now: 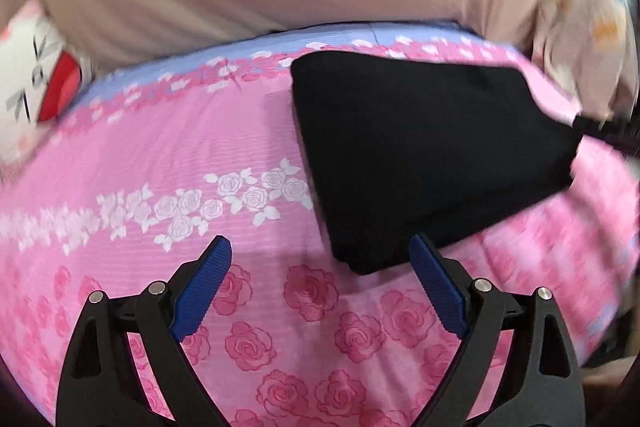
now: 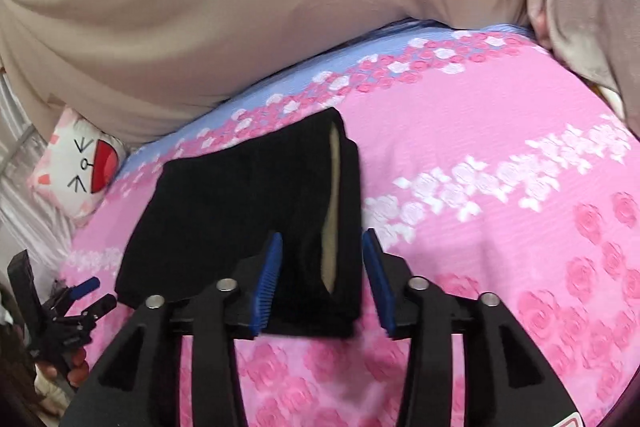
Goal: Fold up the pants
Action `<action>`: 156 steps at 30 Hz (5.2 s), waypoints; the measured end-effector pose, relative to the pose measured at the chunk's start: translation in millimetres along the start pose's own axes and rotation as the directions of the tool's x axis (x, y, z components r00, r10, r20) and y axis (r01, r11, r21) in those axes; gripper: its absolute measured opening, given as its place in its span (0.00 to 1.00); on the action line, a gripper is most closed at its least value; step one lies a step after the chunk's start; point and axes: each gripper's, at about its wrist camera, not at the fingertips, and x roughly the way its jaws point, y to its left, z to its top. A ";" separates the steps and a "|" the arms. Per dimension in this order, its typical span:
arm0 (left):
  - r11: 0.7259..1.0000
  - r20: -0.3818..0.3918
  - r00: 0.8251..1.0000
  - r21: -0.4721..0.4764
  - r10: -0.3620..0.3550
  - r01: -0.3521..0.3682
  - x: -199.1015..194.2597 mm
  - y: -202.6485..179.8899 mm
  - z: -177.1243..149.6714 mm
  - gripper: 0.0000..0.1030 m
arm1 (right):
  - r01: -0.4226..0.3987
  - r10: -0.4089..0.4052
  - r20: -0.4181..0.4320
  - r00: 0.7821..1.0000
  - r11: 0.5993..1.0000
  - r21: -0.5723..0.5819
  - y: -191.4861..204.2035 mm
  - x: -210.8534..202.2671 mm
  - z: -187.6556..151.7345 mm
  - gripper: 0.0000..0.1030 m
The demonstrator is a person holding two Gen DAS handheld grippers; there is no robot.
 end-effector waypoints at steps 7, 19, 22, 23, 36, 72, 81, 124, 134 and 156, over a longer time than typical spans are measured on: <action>0.996 -0.064 0.998 -0.086 -0.012 0.007 33.1 24.0 7.0 0.62 | 0.092 -0.095 -0.101 0.990 0.995 -0.035 -2.6 17.9 -40.8 0.52; 0.981 0.024 0.997 0.178 0.076 -0.080 18.1 -25.3 -2.7 0.84 | 0.189 -0.208 -0.061 0.976 0.954 -0.232 25.4 41.3 -52.0 0.57; 0.998 -0.034 0.999 0.066 0.025 -0.023 32.7 -10.9 10.2 0.60 | 0.156 -0.175 -0.084 0.981 0.968 -0.195 22.1 50.8 -40.7 0.40; 1.000 -0.047 0.999 0.008 -0.018 0.019 36.0 -2.9 15.3 0.53 | 0.133 -0.151 -0.091 0.984 0.975 -0.179 21.4 52.5 -38.8 0.32; 0.991 -0.118 0.986 -0.074 -0.117 0.109 40.7 21.4 15.2 0.15 | 0.036 -0.029 -0.086 0.996 0.997 0.075 -17.4 30.9 -53.3 0.13; 0.998 0.060 0.996 -0.018 0.063 -0.062 -4.3 -18.6 69.1 0.87 | -0.092 0.098 0.065 0.993 0.991 -0.093 37.1 11.0 46.0 0.08; 0.995 -0.039 0.994 -0.015 0.103 -0.104 26.1 -11.5 51.0 0.87 | -0.050 0.051 0.068 0.996 0.999 -0.011 20.6 9.9 30.7 0.20; 0.973 -0.151 0.980 -0.173 0.129 -0.154 23.0 55.4 40.9 0.91 | -0.254 0.184 -0.241 0.953 0.919 -0.303 229.6 174.4 52.8 0.13; 0.949 -0.102 0.986 -0.301 -0.134 0.098 32.7 64.7 43.3 0.91 | 0.010 -0.013 -0.063 0.998 0.999 -0.053 60.4 31.7 33.2 0.57; 0.901 -0.152 0.951 -0.388 -0.268 0.192 53.1 44.4 47.8 0.95 | 0.013 -0.014 0.014 1.000 0.997 0.072 24.9 -7.7 -12.3 0.80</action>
